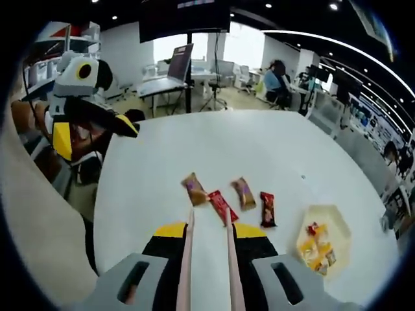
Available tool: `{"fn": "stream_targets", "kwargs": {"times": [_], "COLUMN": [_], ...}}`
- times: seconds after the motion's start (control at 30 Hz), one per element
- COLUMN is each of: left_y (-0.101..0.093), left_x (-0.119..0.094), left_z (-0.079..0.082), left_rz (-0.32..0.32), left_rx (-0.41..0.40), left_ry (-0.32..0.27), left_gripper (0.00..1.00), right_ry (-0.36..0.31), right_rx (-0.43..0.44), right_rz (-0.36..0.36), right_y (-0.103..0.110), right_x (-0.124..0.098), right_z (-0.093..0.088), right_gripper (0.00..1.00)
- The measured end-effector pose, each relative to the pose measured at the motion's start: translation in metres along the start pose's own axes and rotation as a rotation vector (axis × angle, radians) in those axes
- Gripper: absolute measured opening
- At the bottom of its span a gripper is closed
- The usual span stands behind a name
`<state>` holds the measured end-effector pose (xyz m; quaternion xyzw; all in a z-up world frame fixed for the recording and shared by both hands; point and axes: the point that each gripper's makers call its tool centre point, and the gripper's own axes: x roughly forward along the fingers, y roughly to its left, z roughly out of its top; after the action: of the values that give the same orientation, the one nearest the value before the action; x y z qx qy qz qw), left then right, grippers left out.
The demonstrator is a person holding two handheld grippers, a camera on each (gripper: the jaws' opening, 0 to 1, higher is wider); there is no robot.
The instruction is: Place the target food into the container with the food tongs after gripping and lifting it, then release it inside without dropping or visibly crushing the food.
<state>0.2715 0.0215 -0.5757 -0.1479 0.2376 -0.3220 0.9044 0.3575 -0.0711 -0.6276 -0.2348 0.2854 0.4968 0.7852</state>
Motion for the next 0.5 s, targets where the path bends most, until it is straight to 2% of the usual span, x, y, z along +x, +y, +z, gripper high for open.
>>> {"fn": "stream_targets", "kwargs": {"times": [0.23,0.37,0.5], "left_y": [0.002,0.001,0.002], "left_x": [-0.003,-0.005,-0.006], "left_z": [-0.005,-0.002,-0.005], "left_rz": [0.019,0.01,0.017], "left_rx": [0.023,-0.027,-0.025], "left_ry": [0.004,-0.028,-0.023], "left_gripper": [0.68,0.69,0.68], "right_ry": [0.031,0.056,0.085], "right_rx": [-0.045,-0.074,-0.099], "right_rz": [0.005,0.013,0.028], "right_y": [-0.009,-0.017,-0.021], "right_x": [0.011,0.018,0.027], "right_z": [0.001,0.0,-0.003], "right_gripper": [0.25,0.25,0.25]}}
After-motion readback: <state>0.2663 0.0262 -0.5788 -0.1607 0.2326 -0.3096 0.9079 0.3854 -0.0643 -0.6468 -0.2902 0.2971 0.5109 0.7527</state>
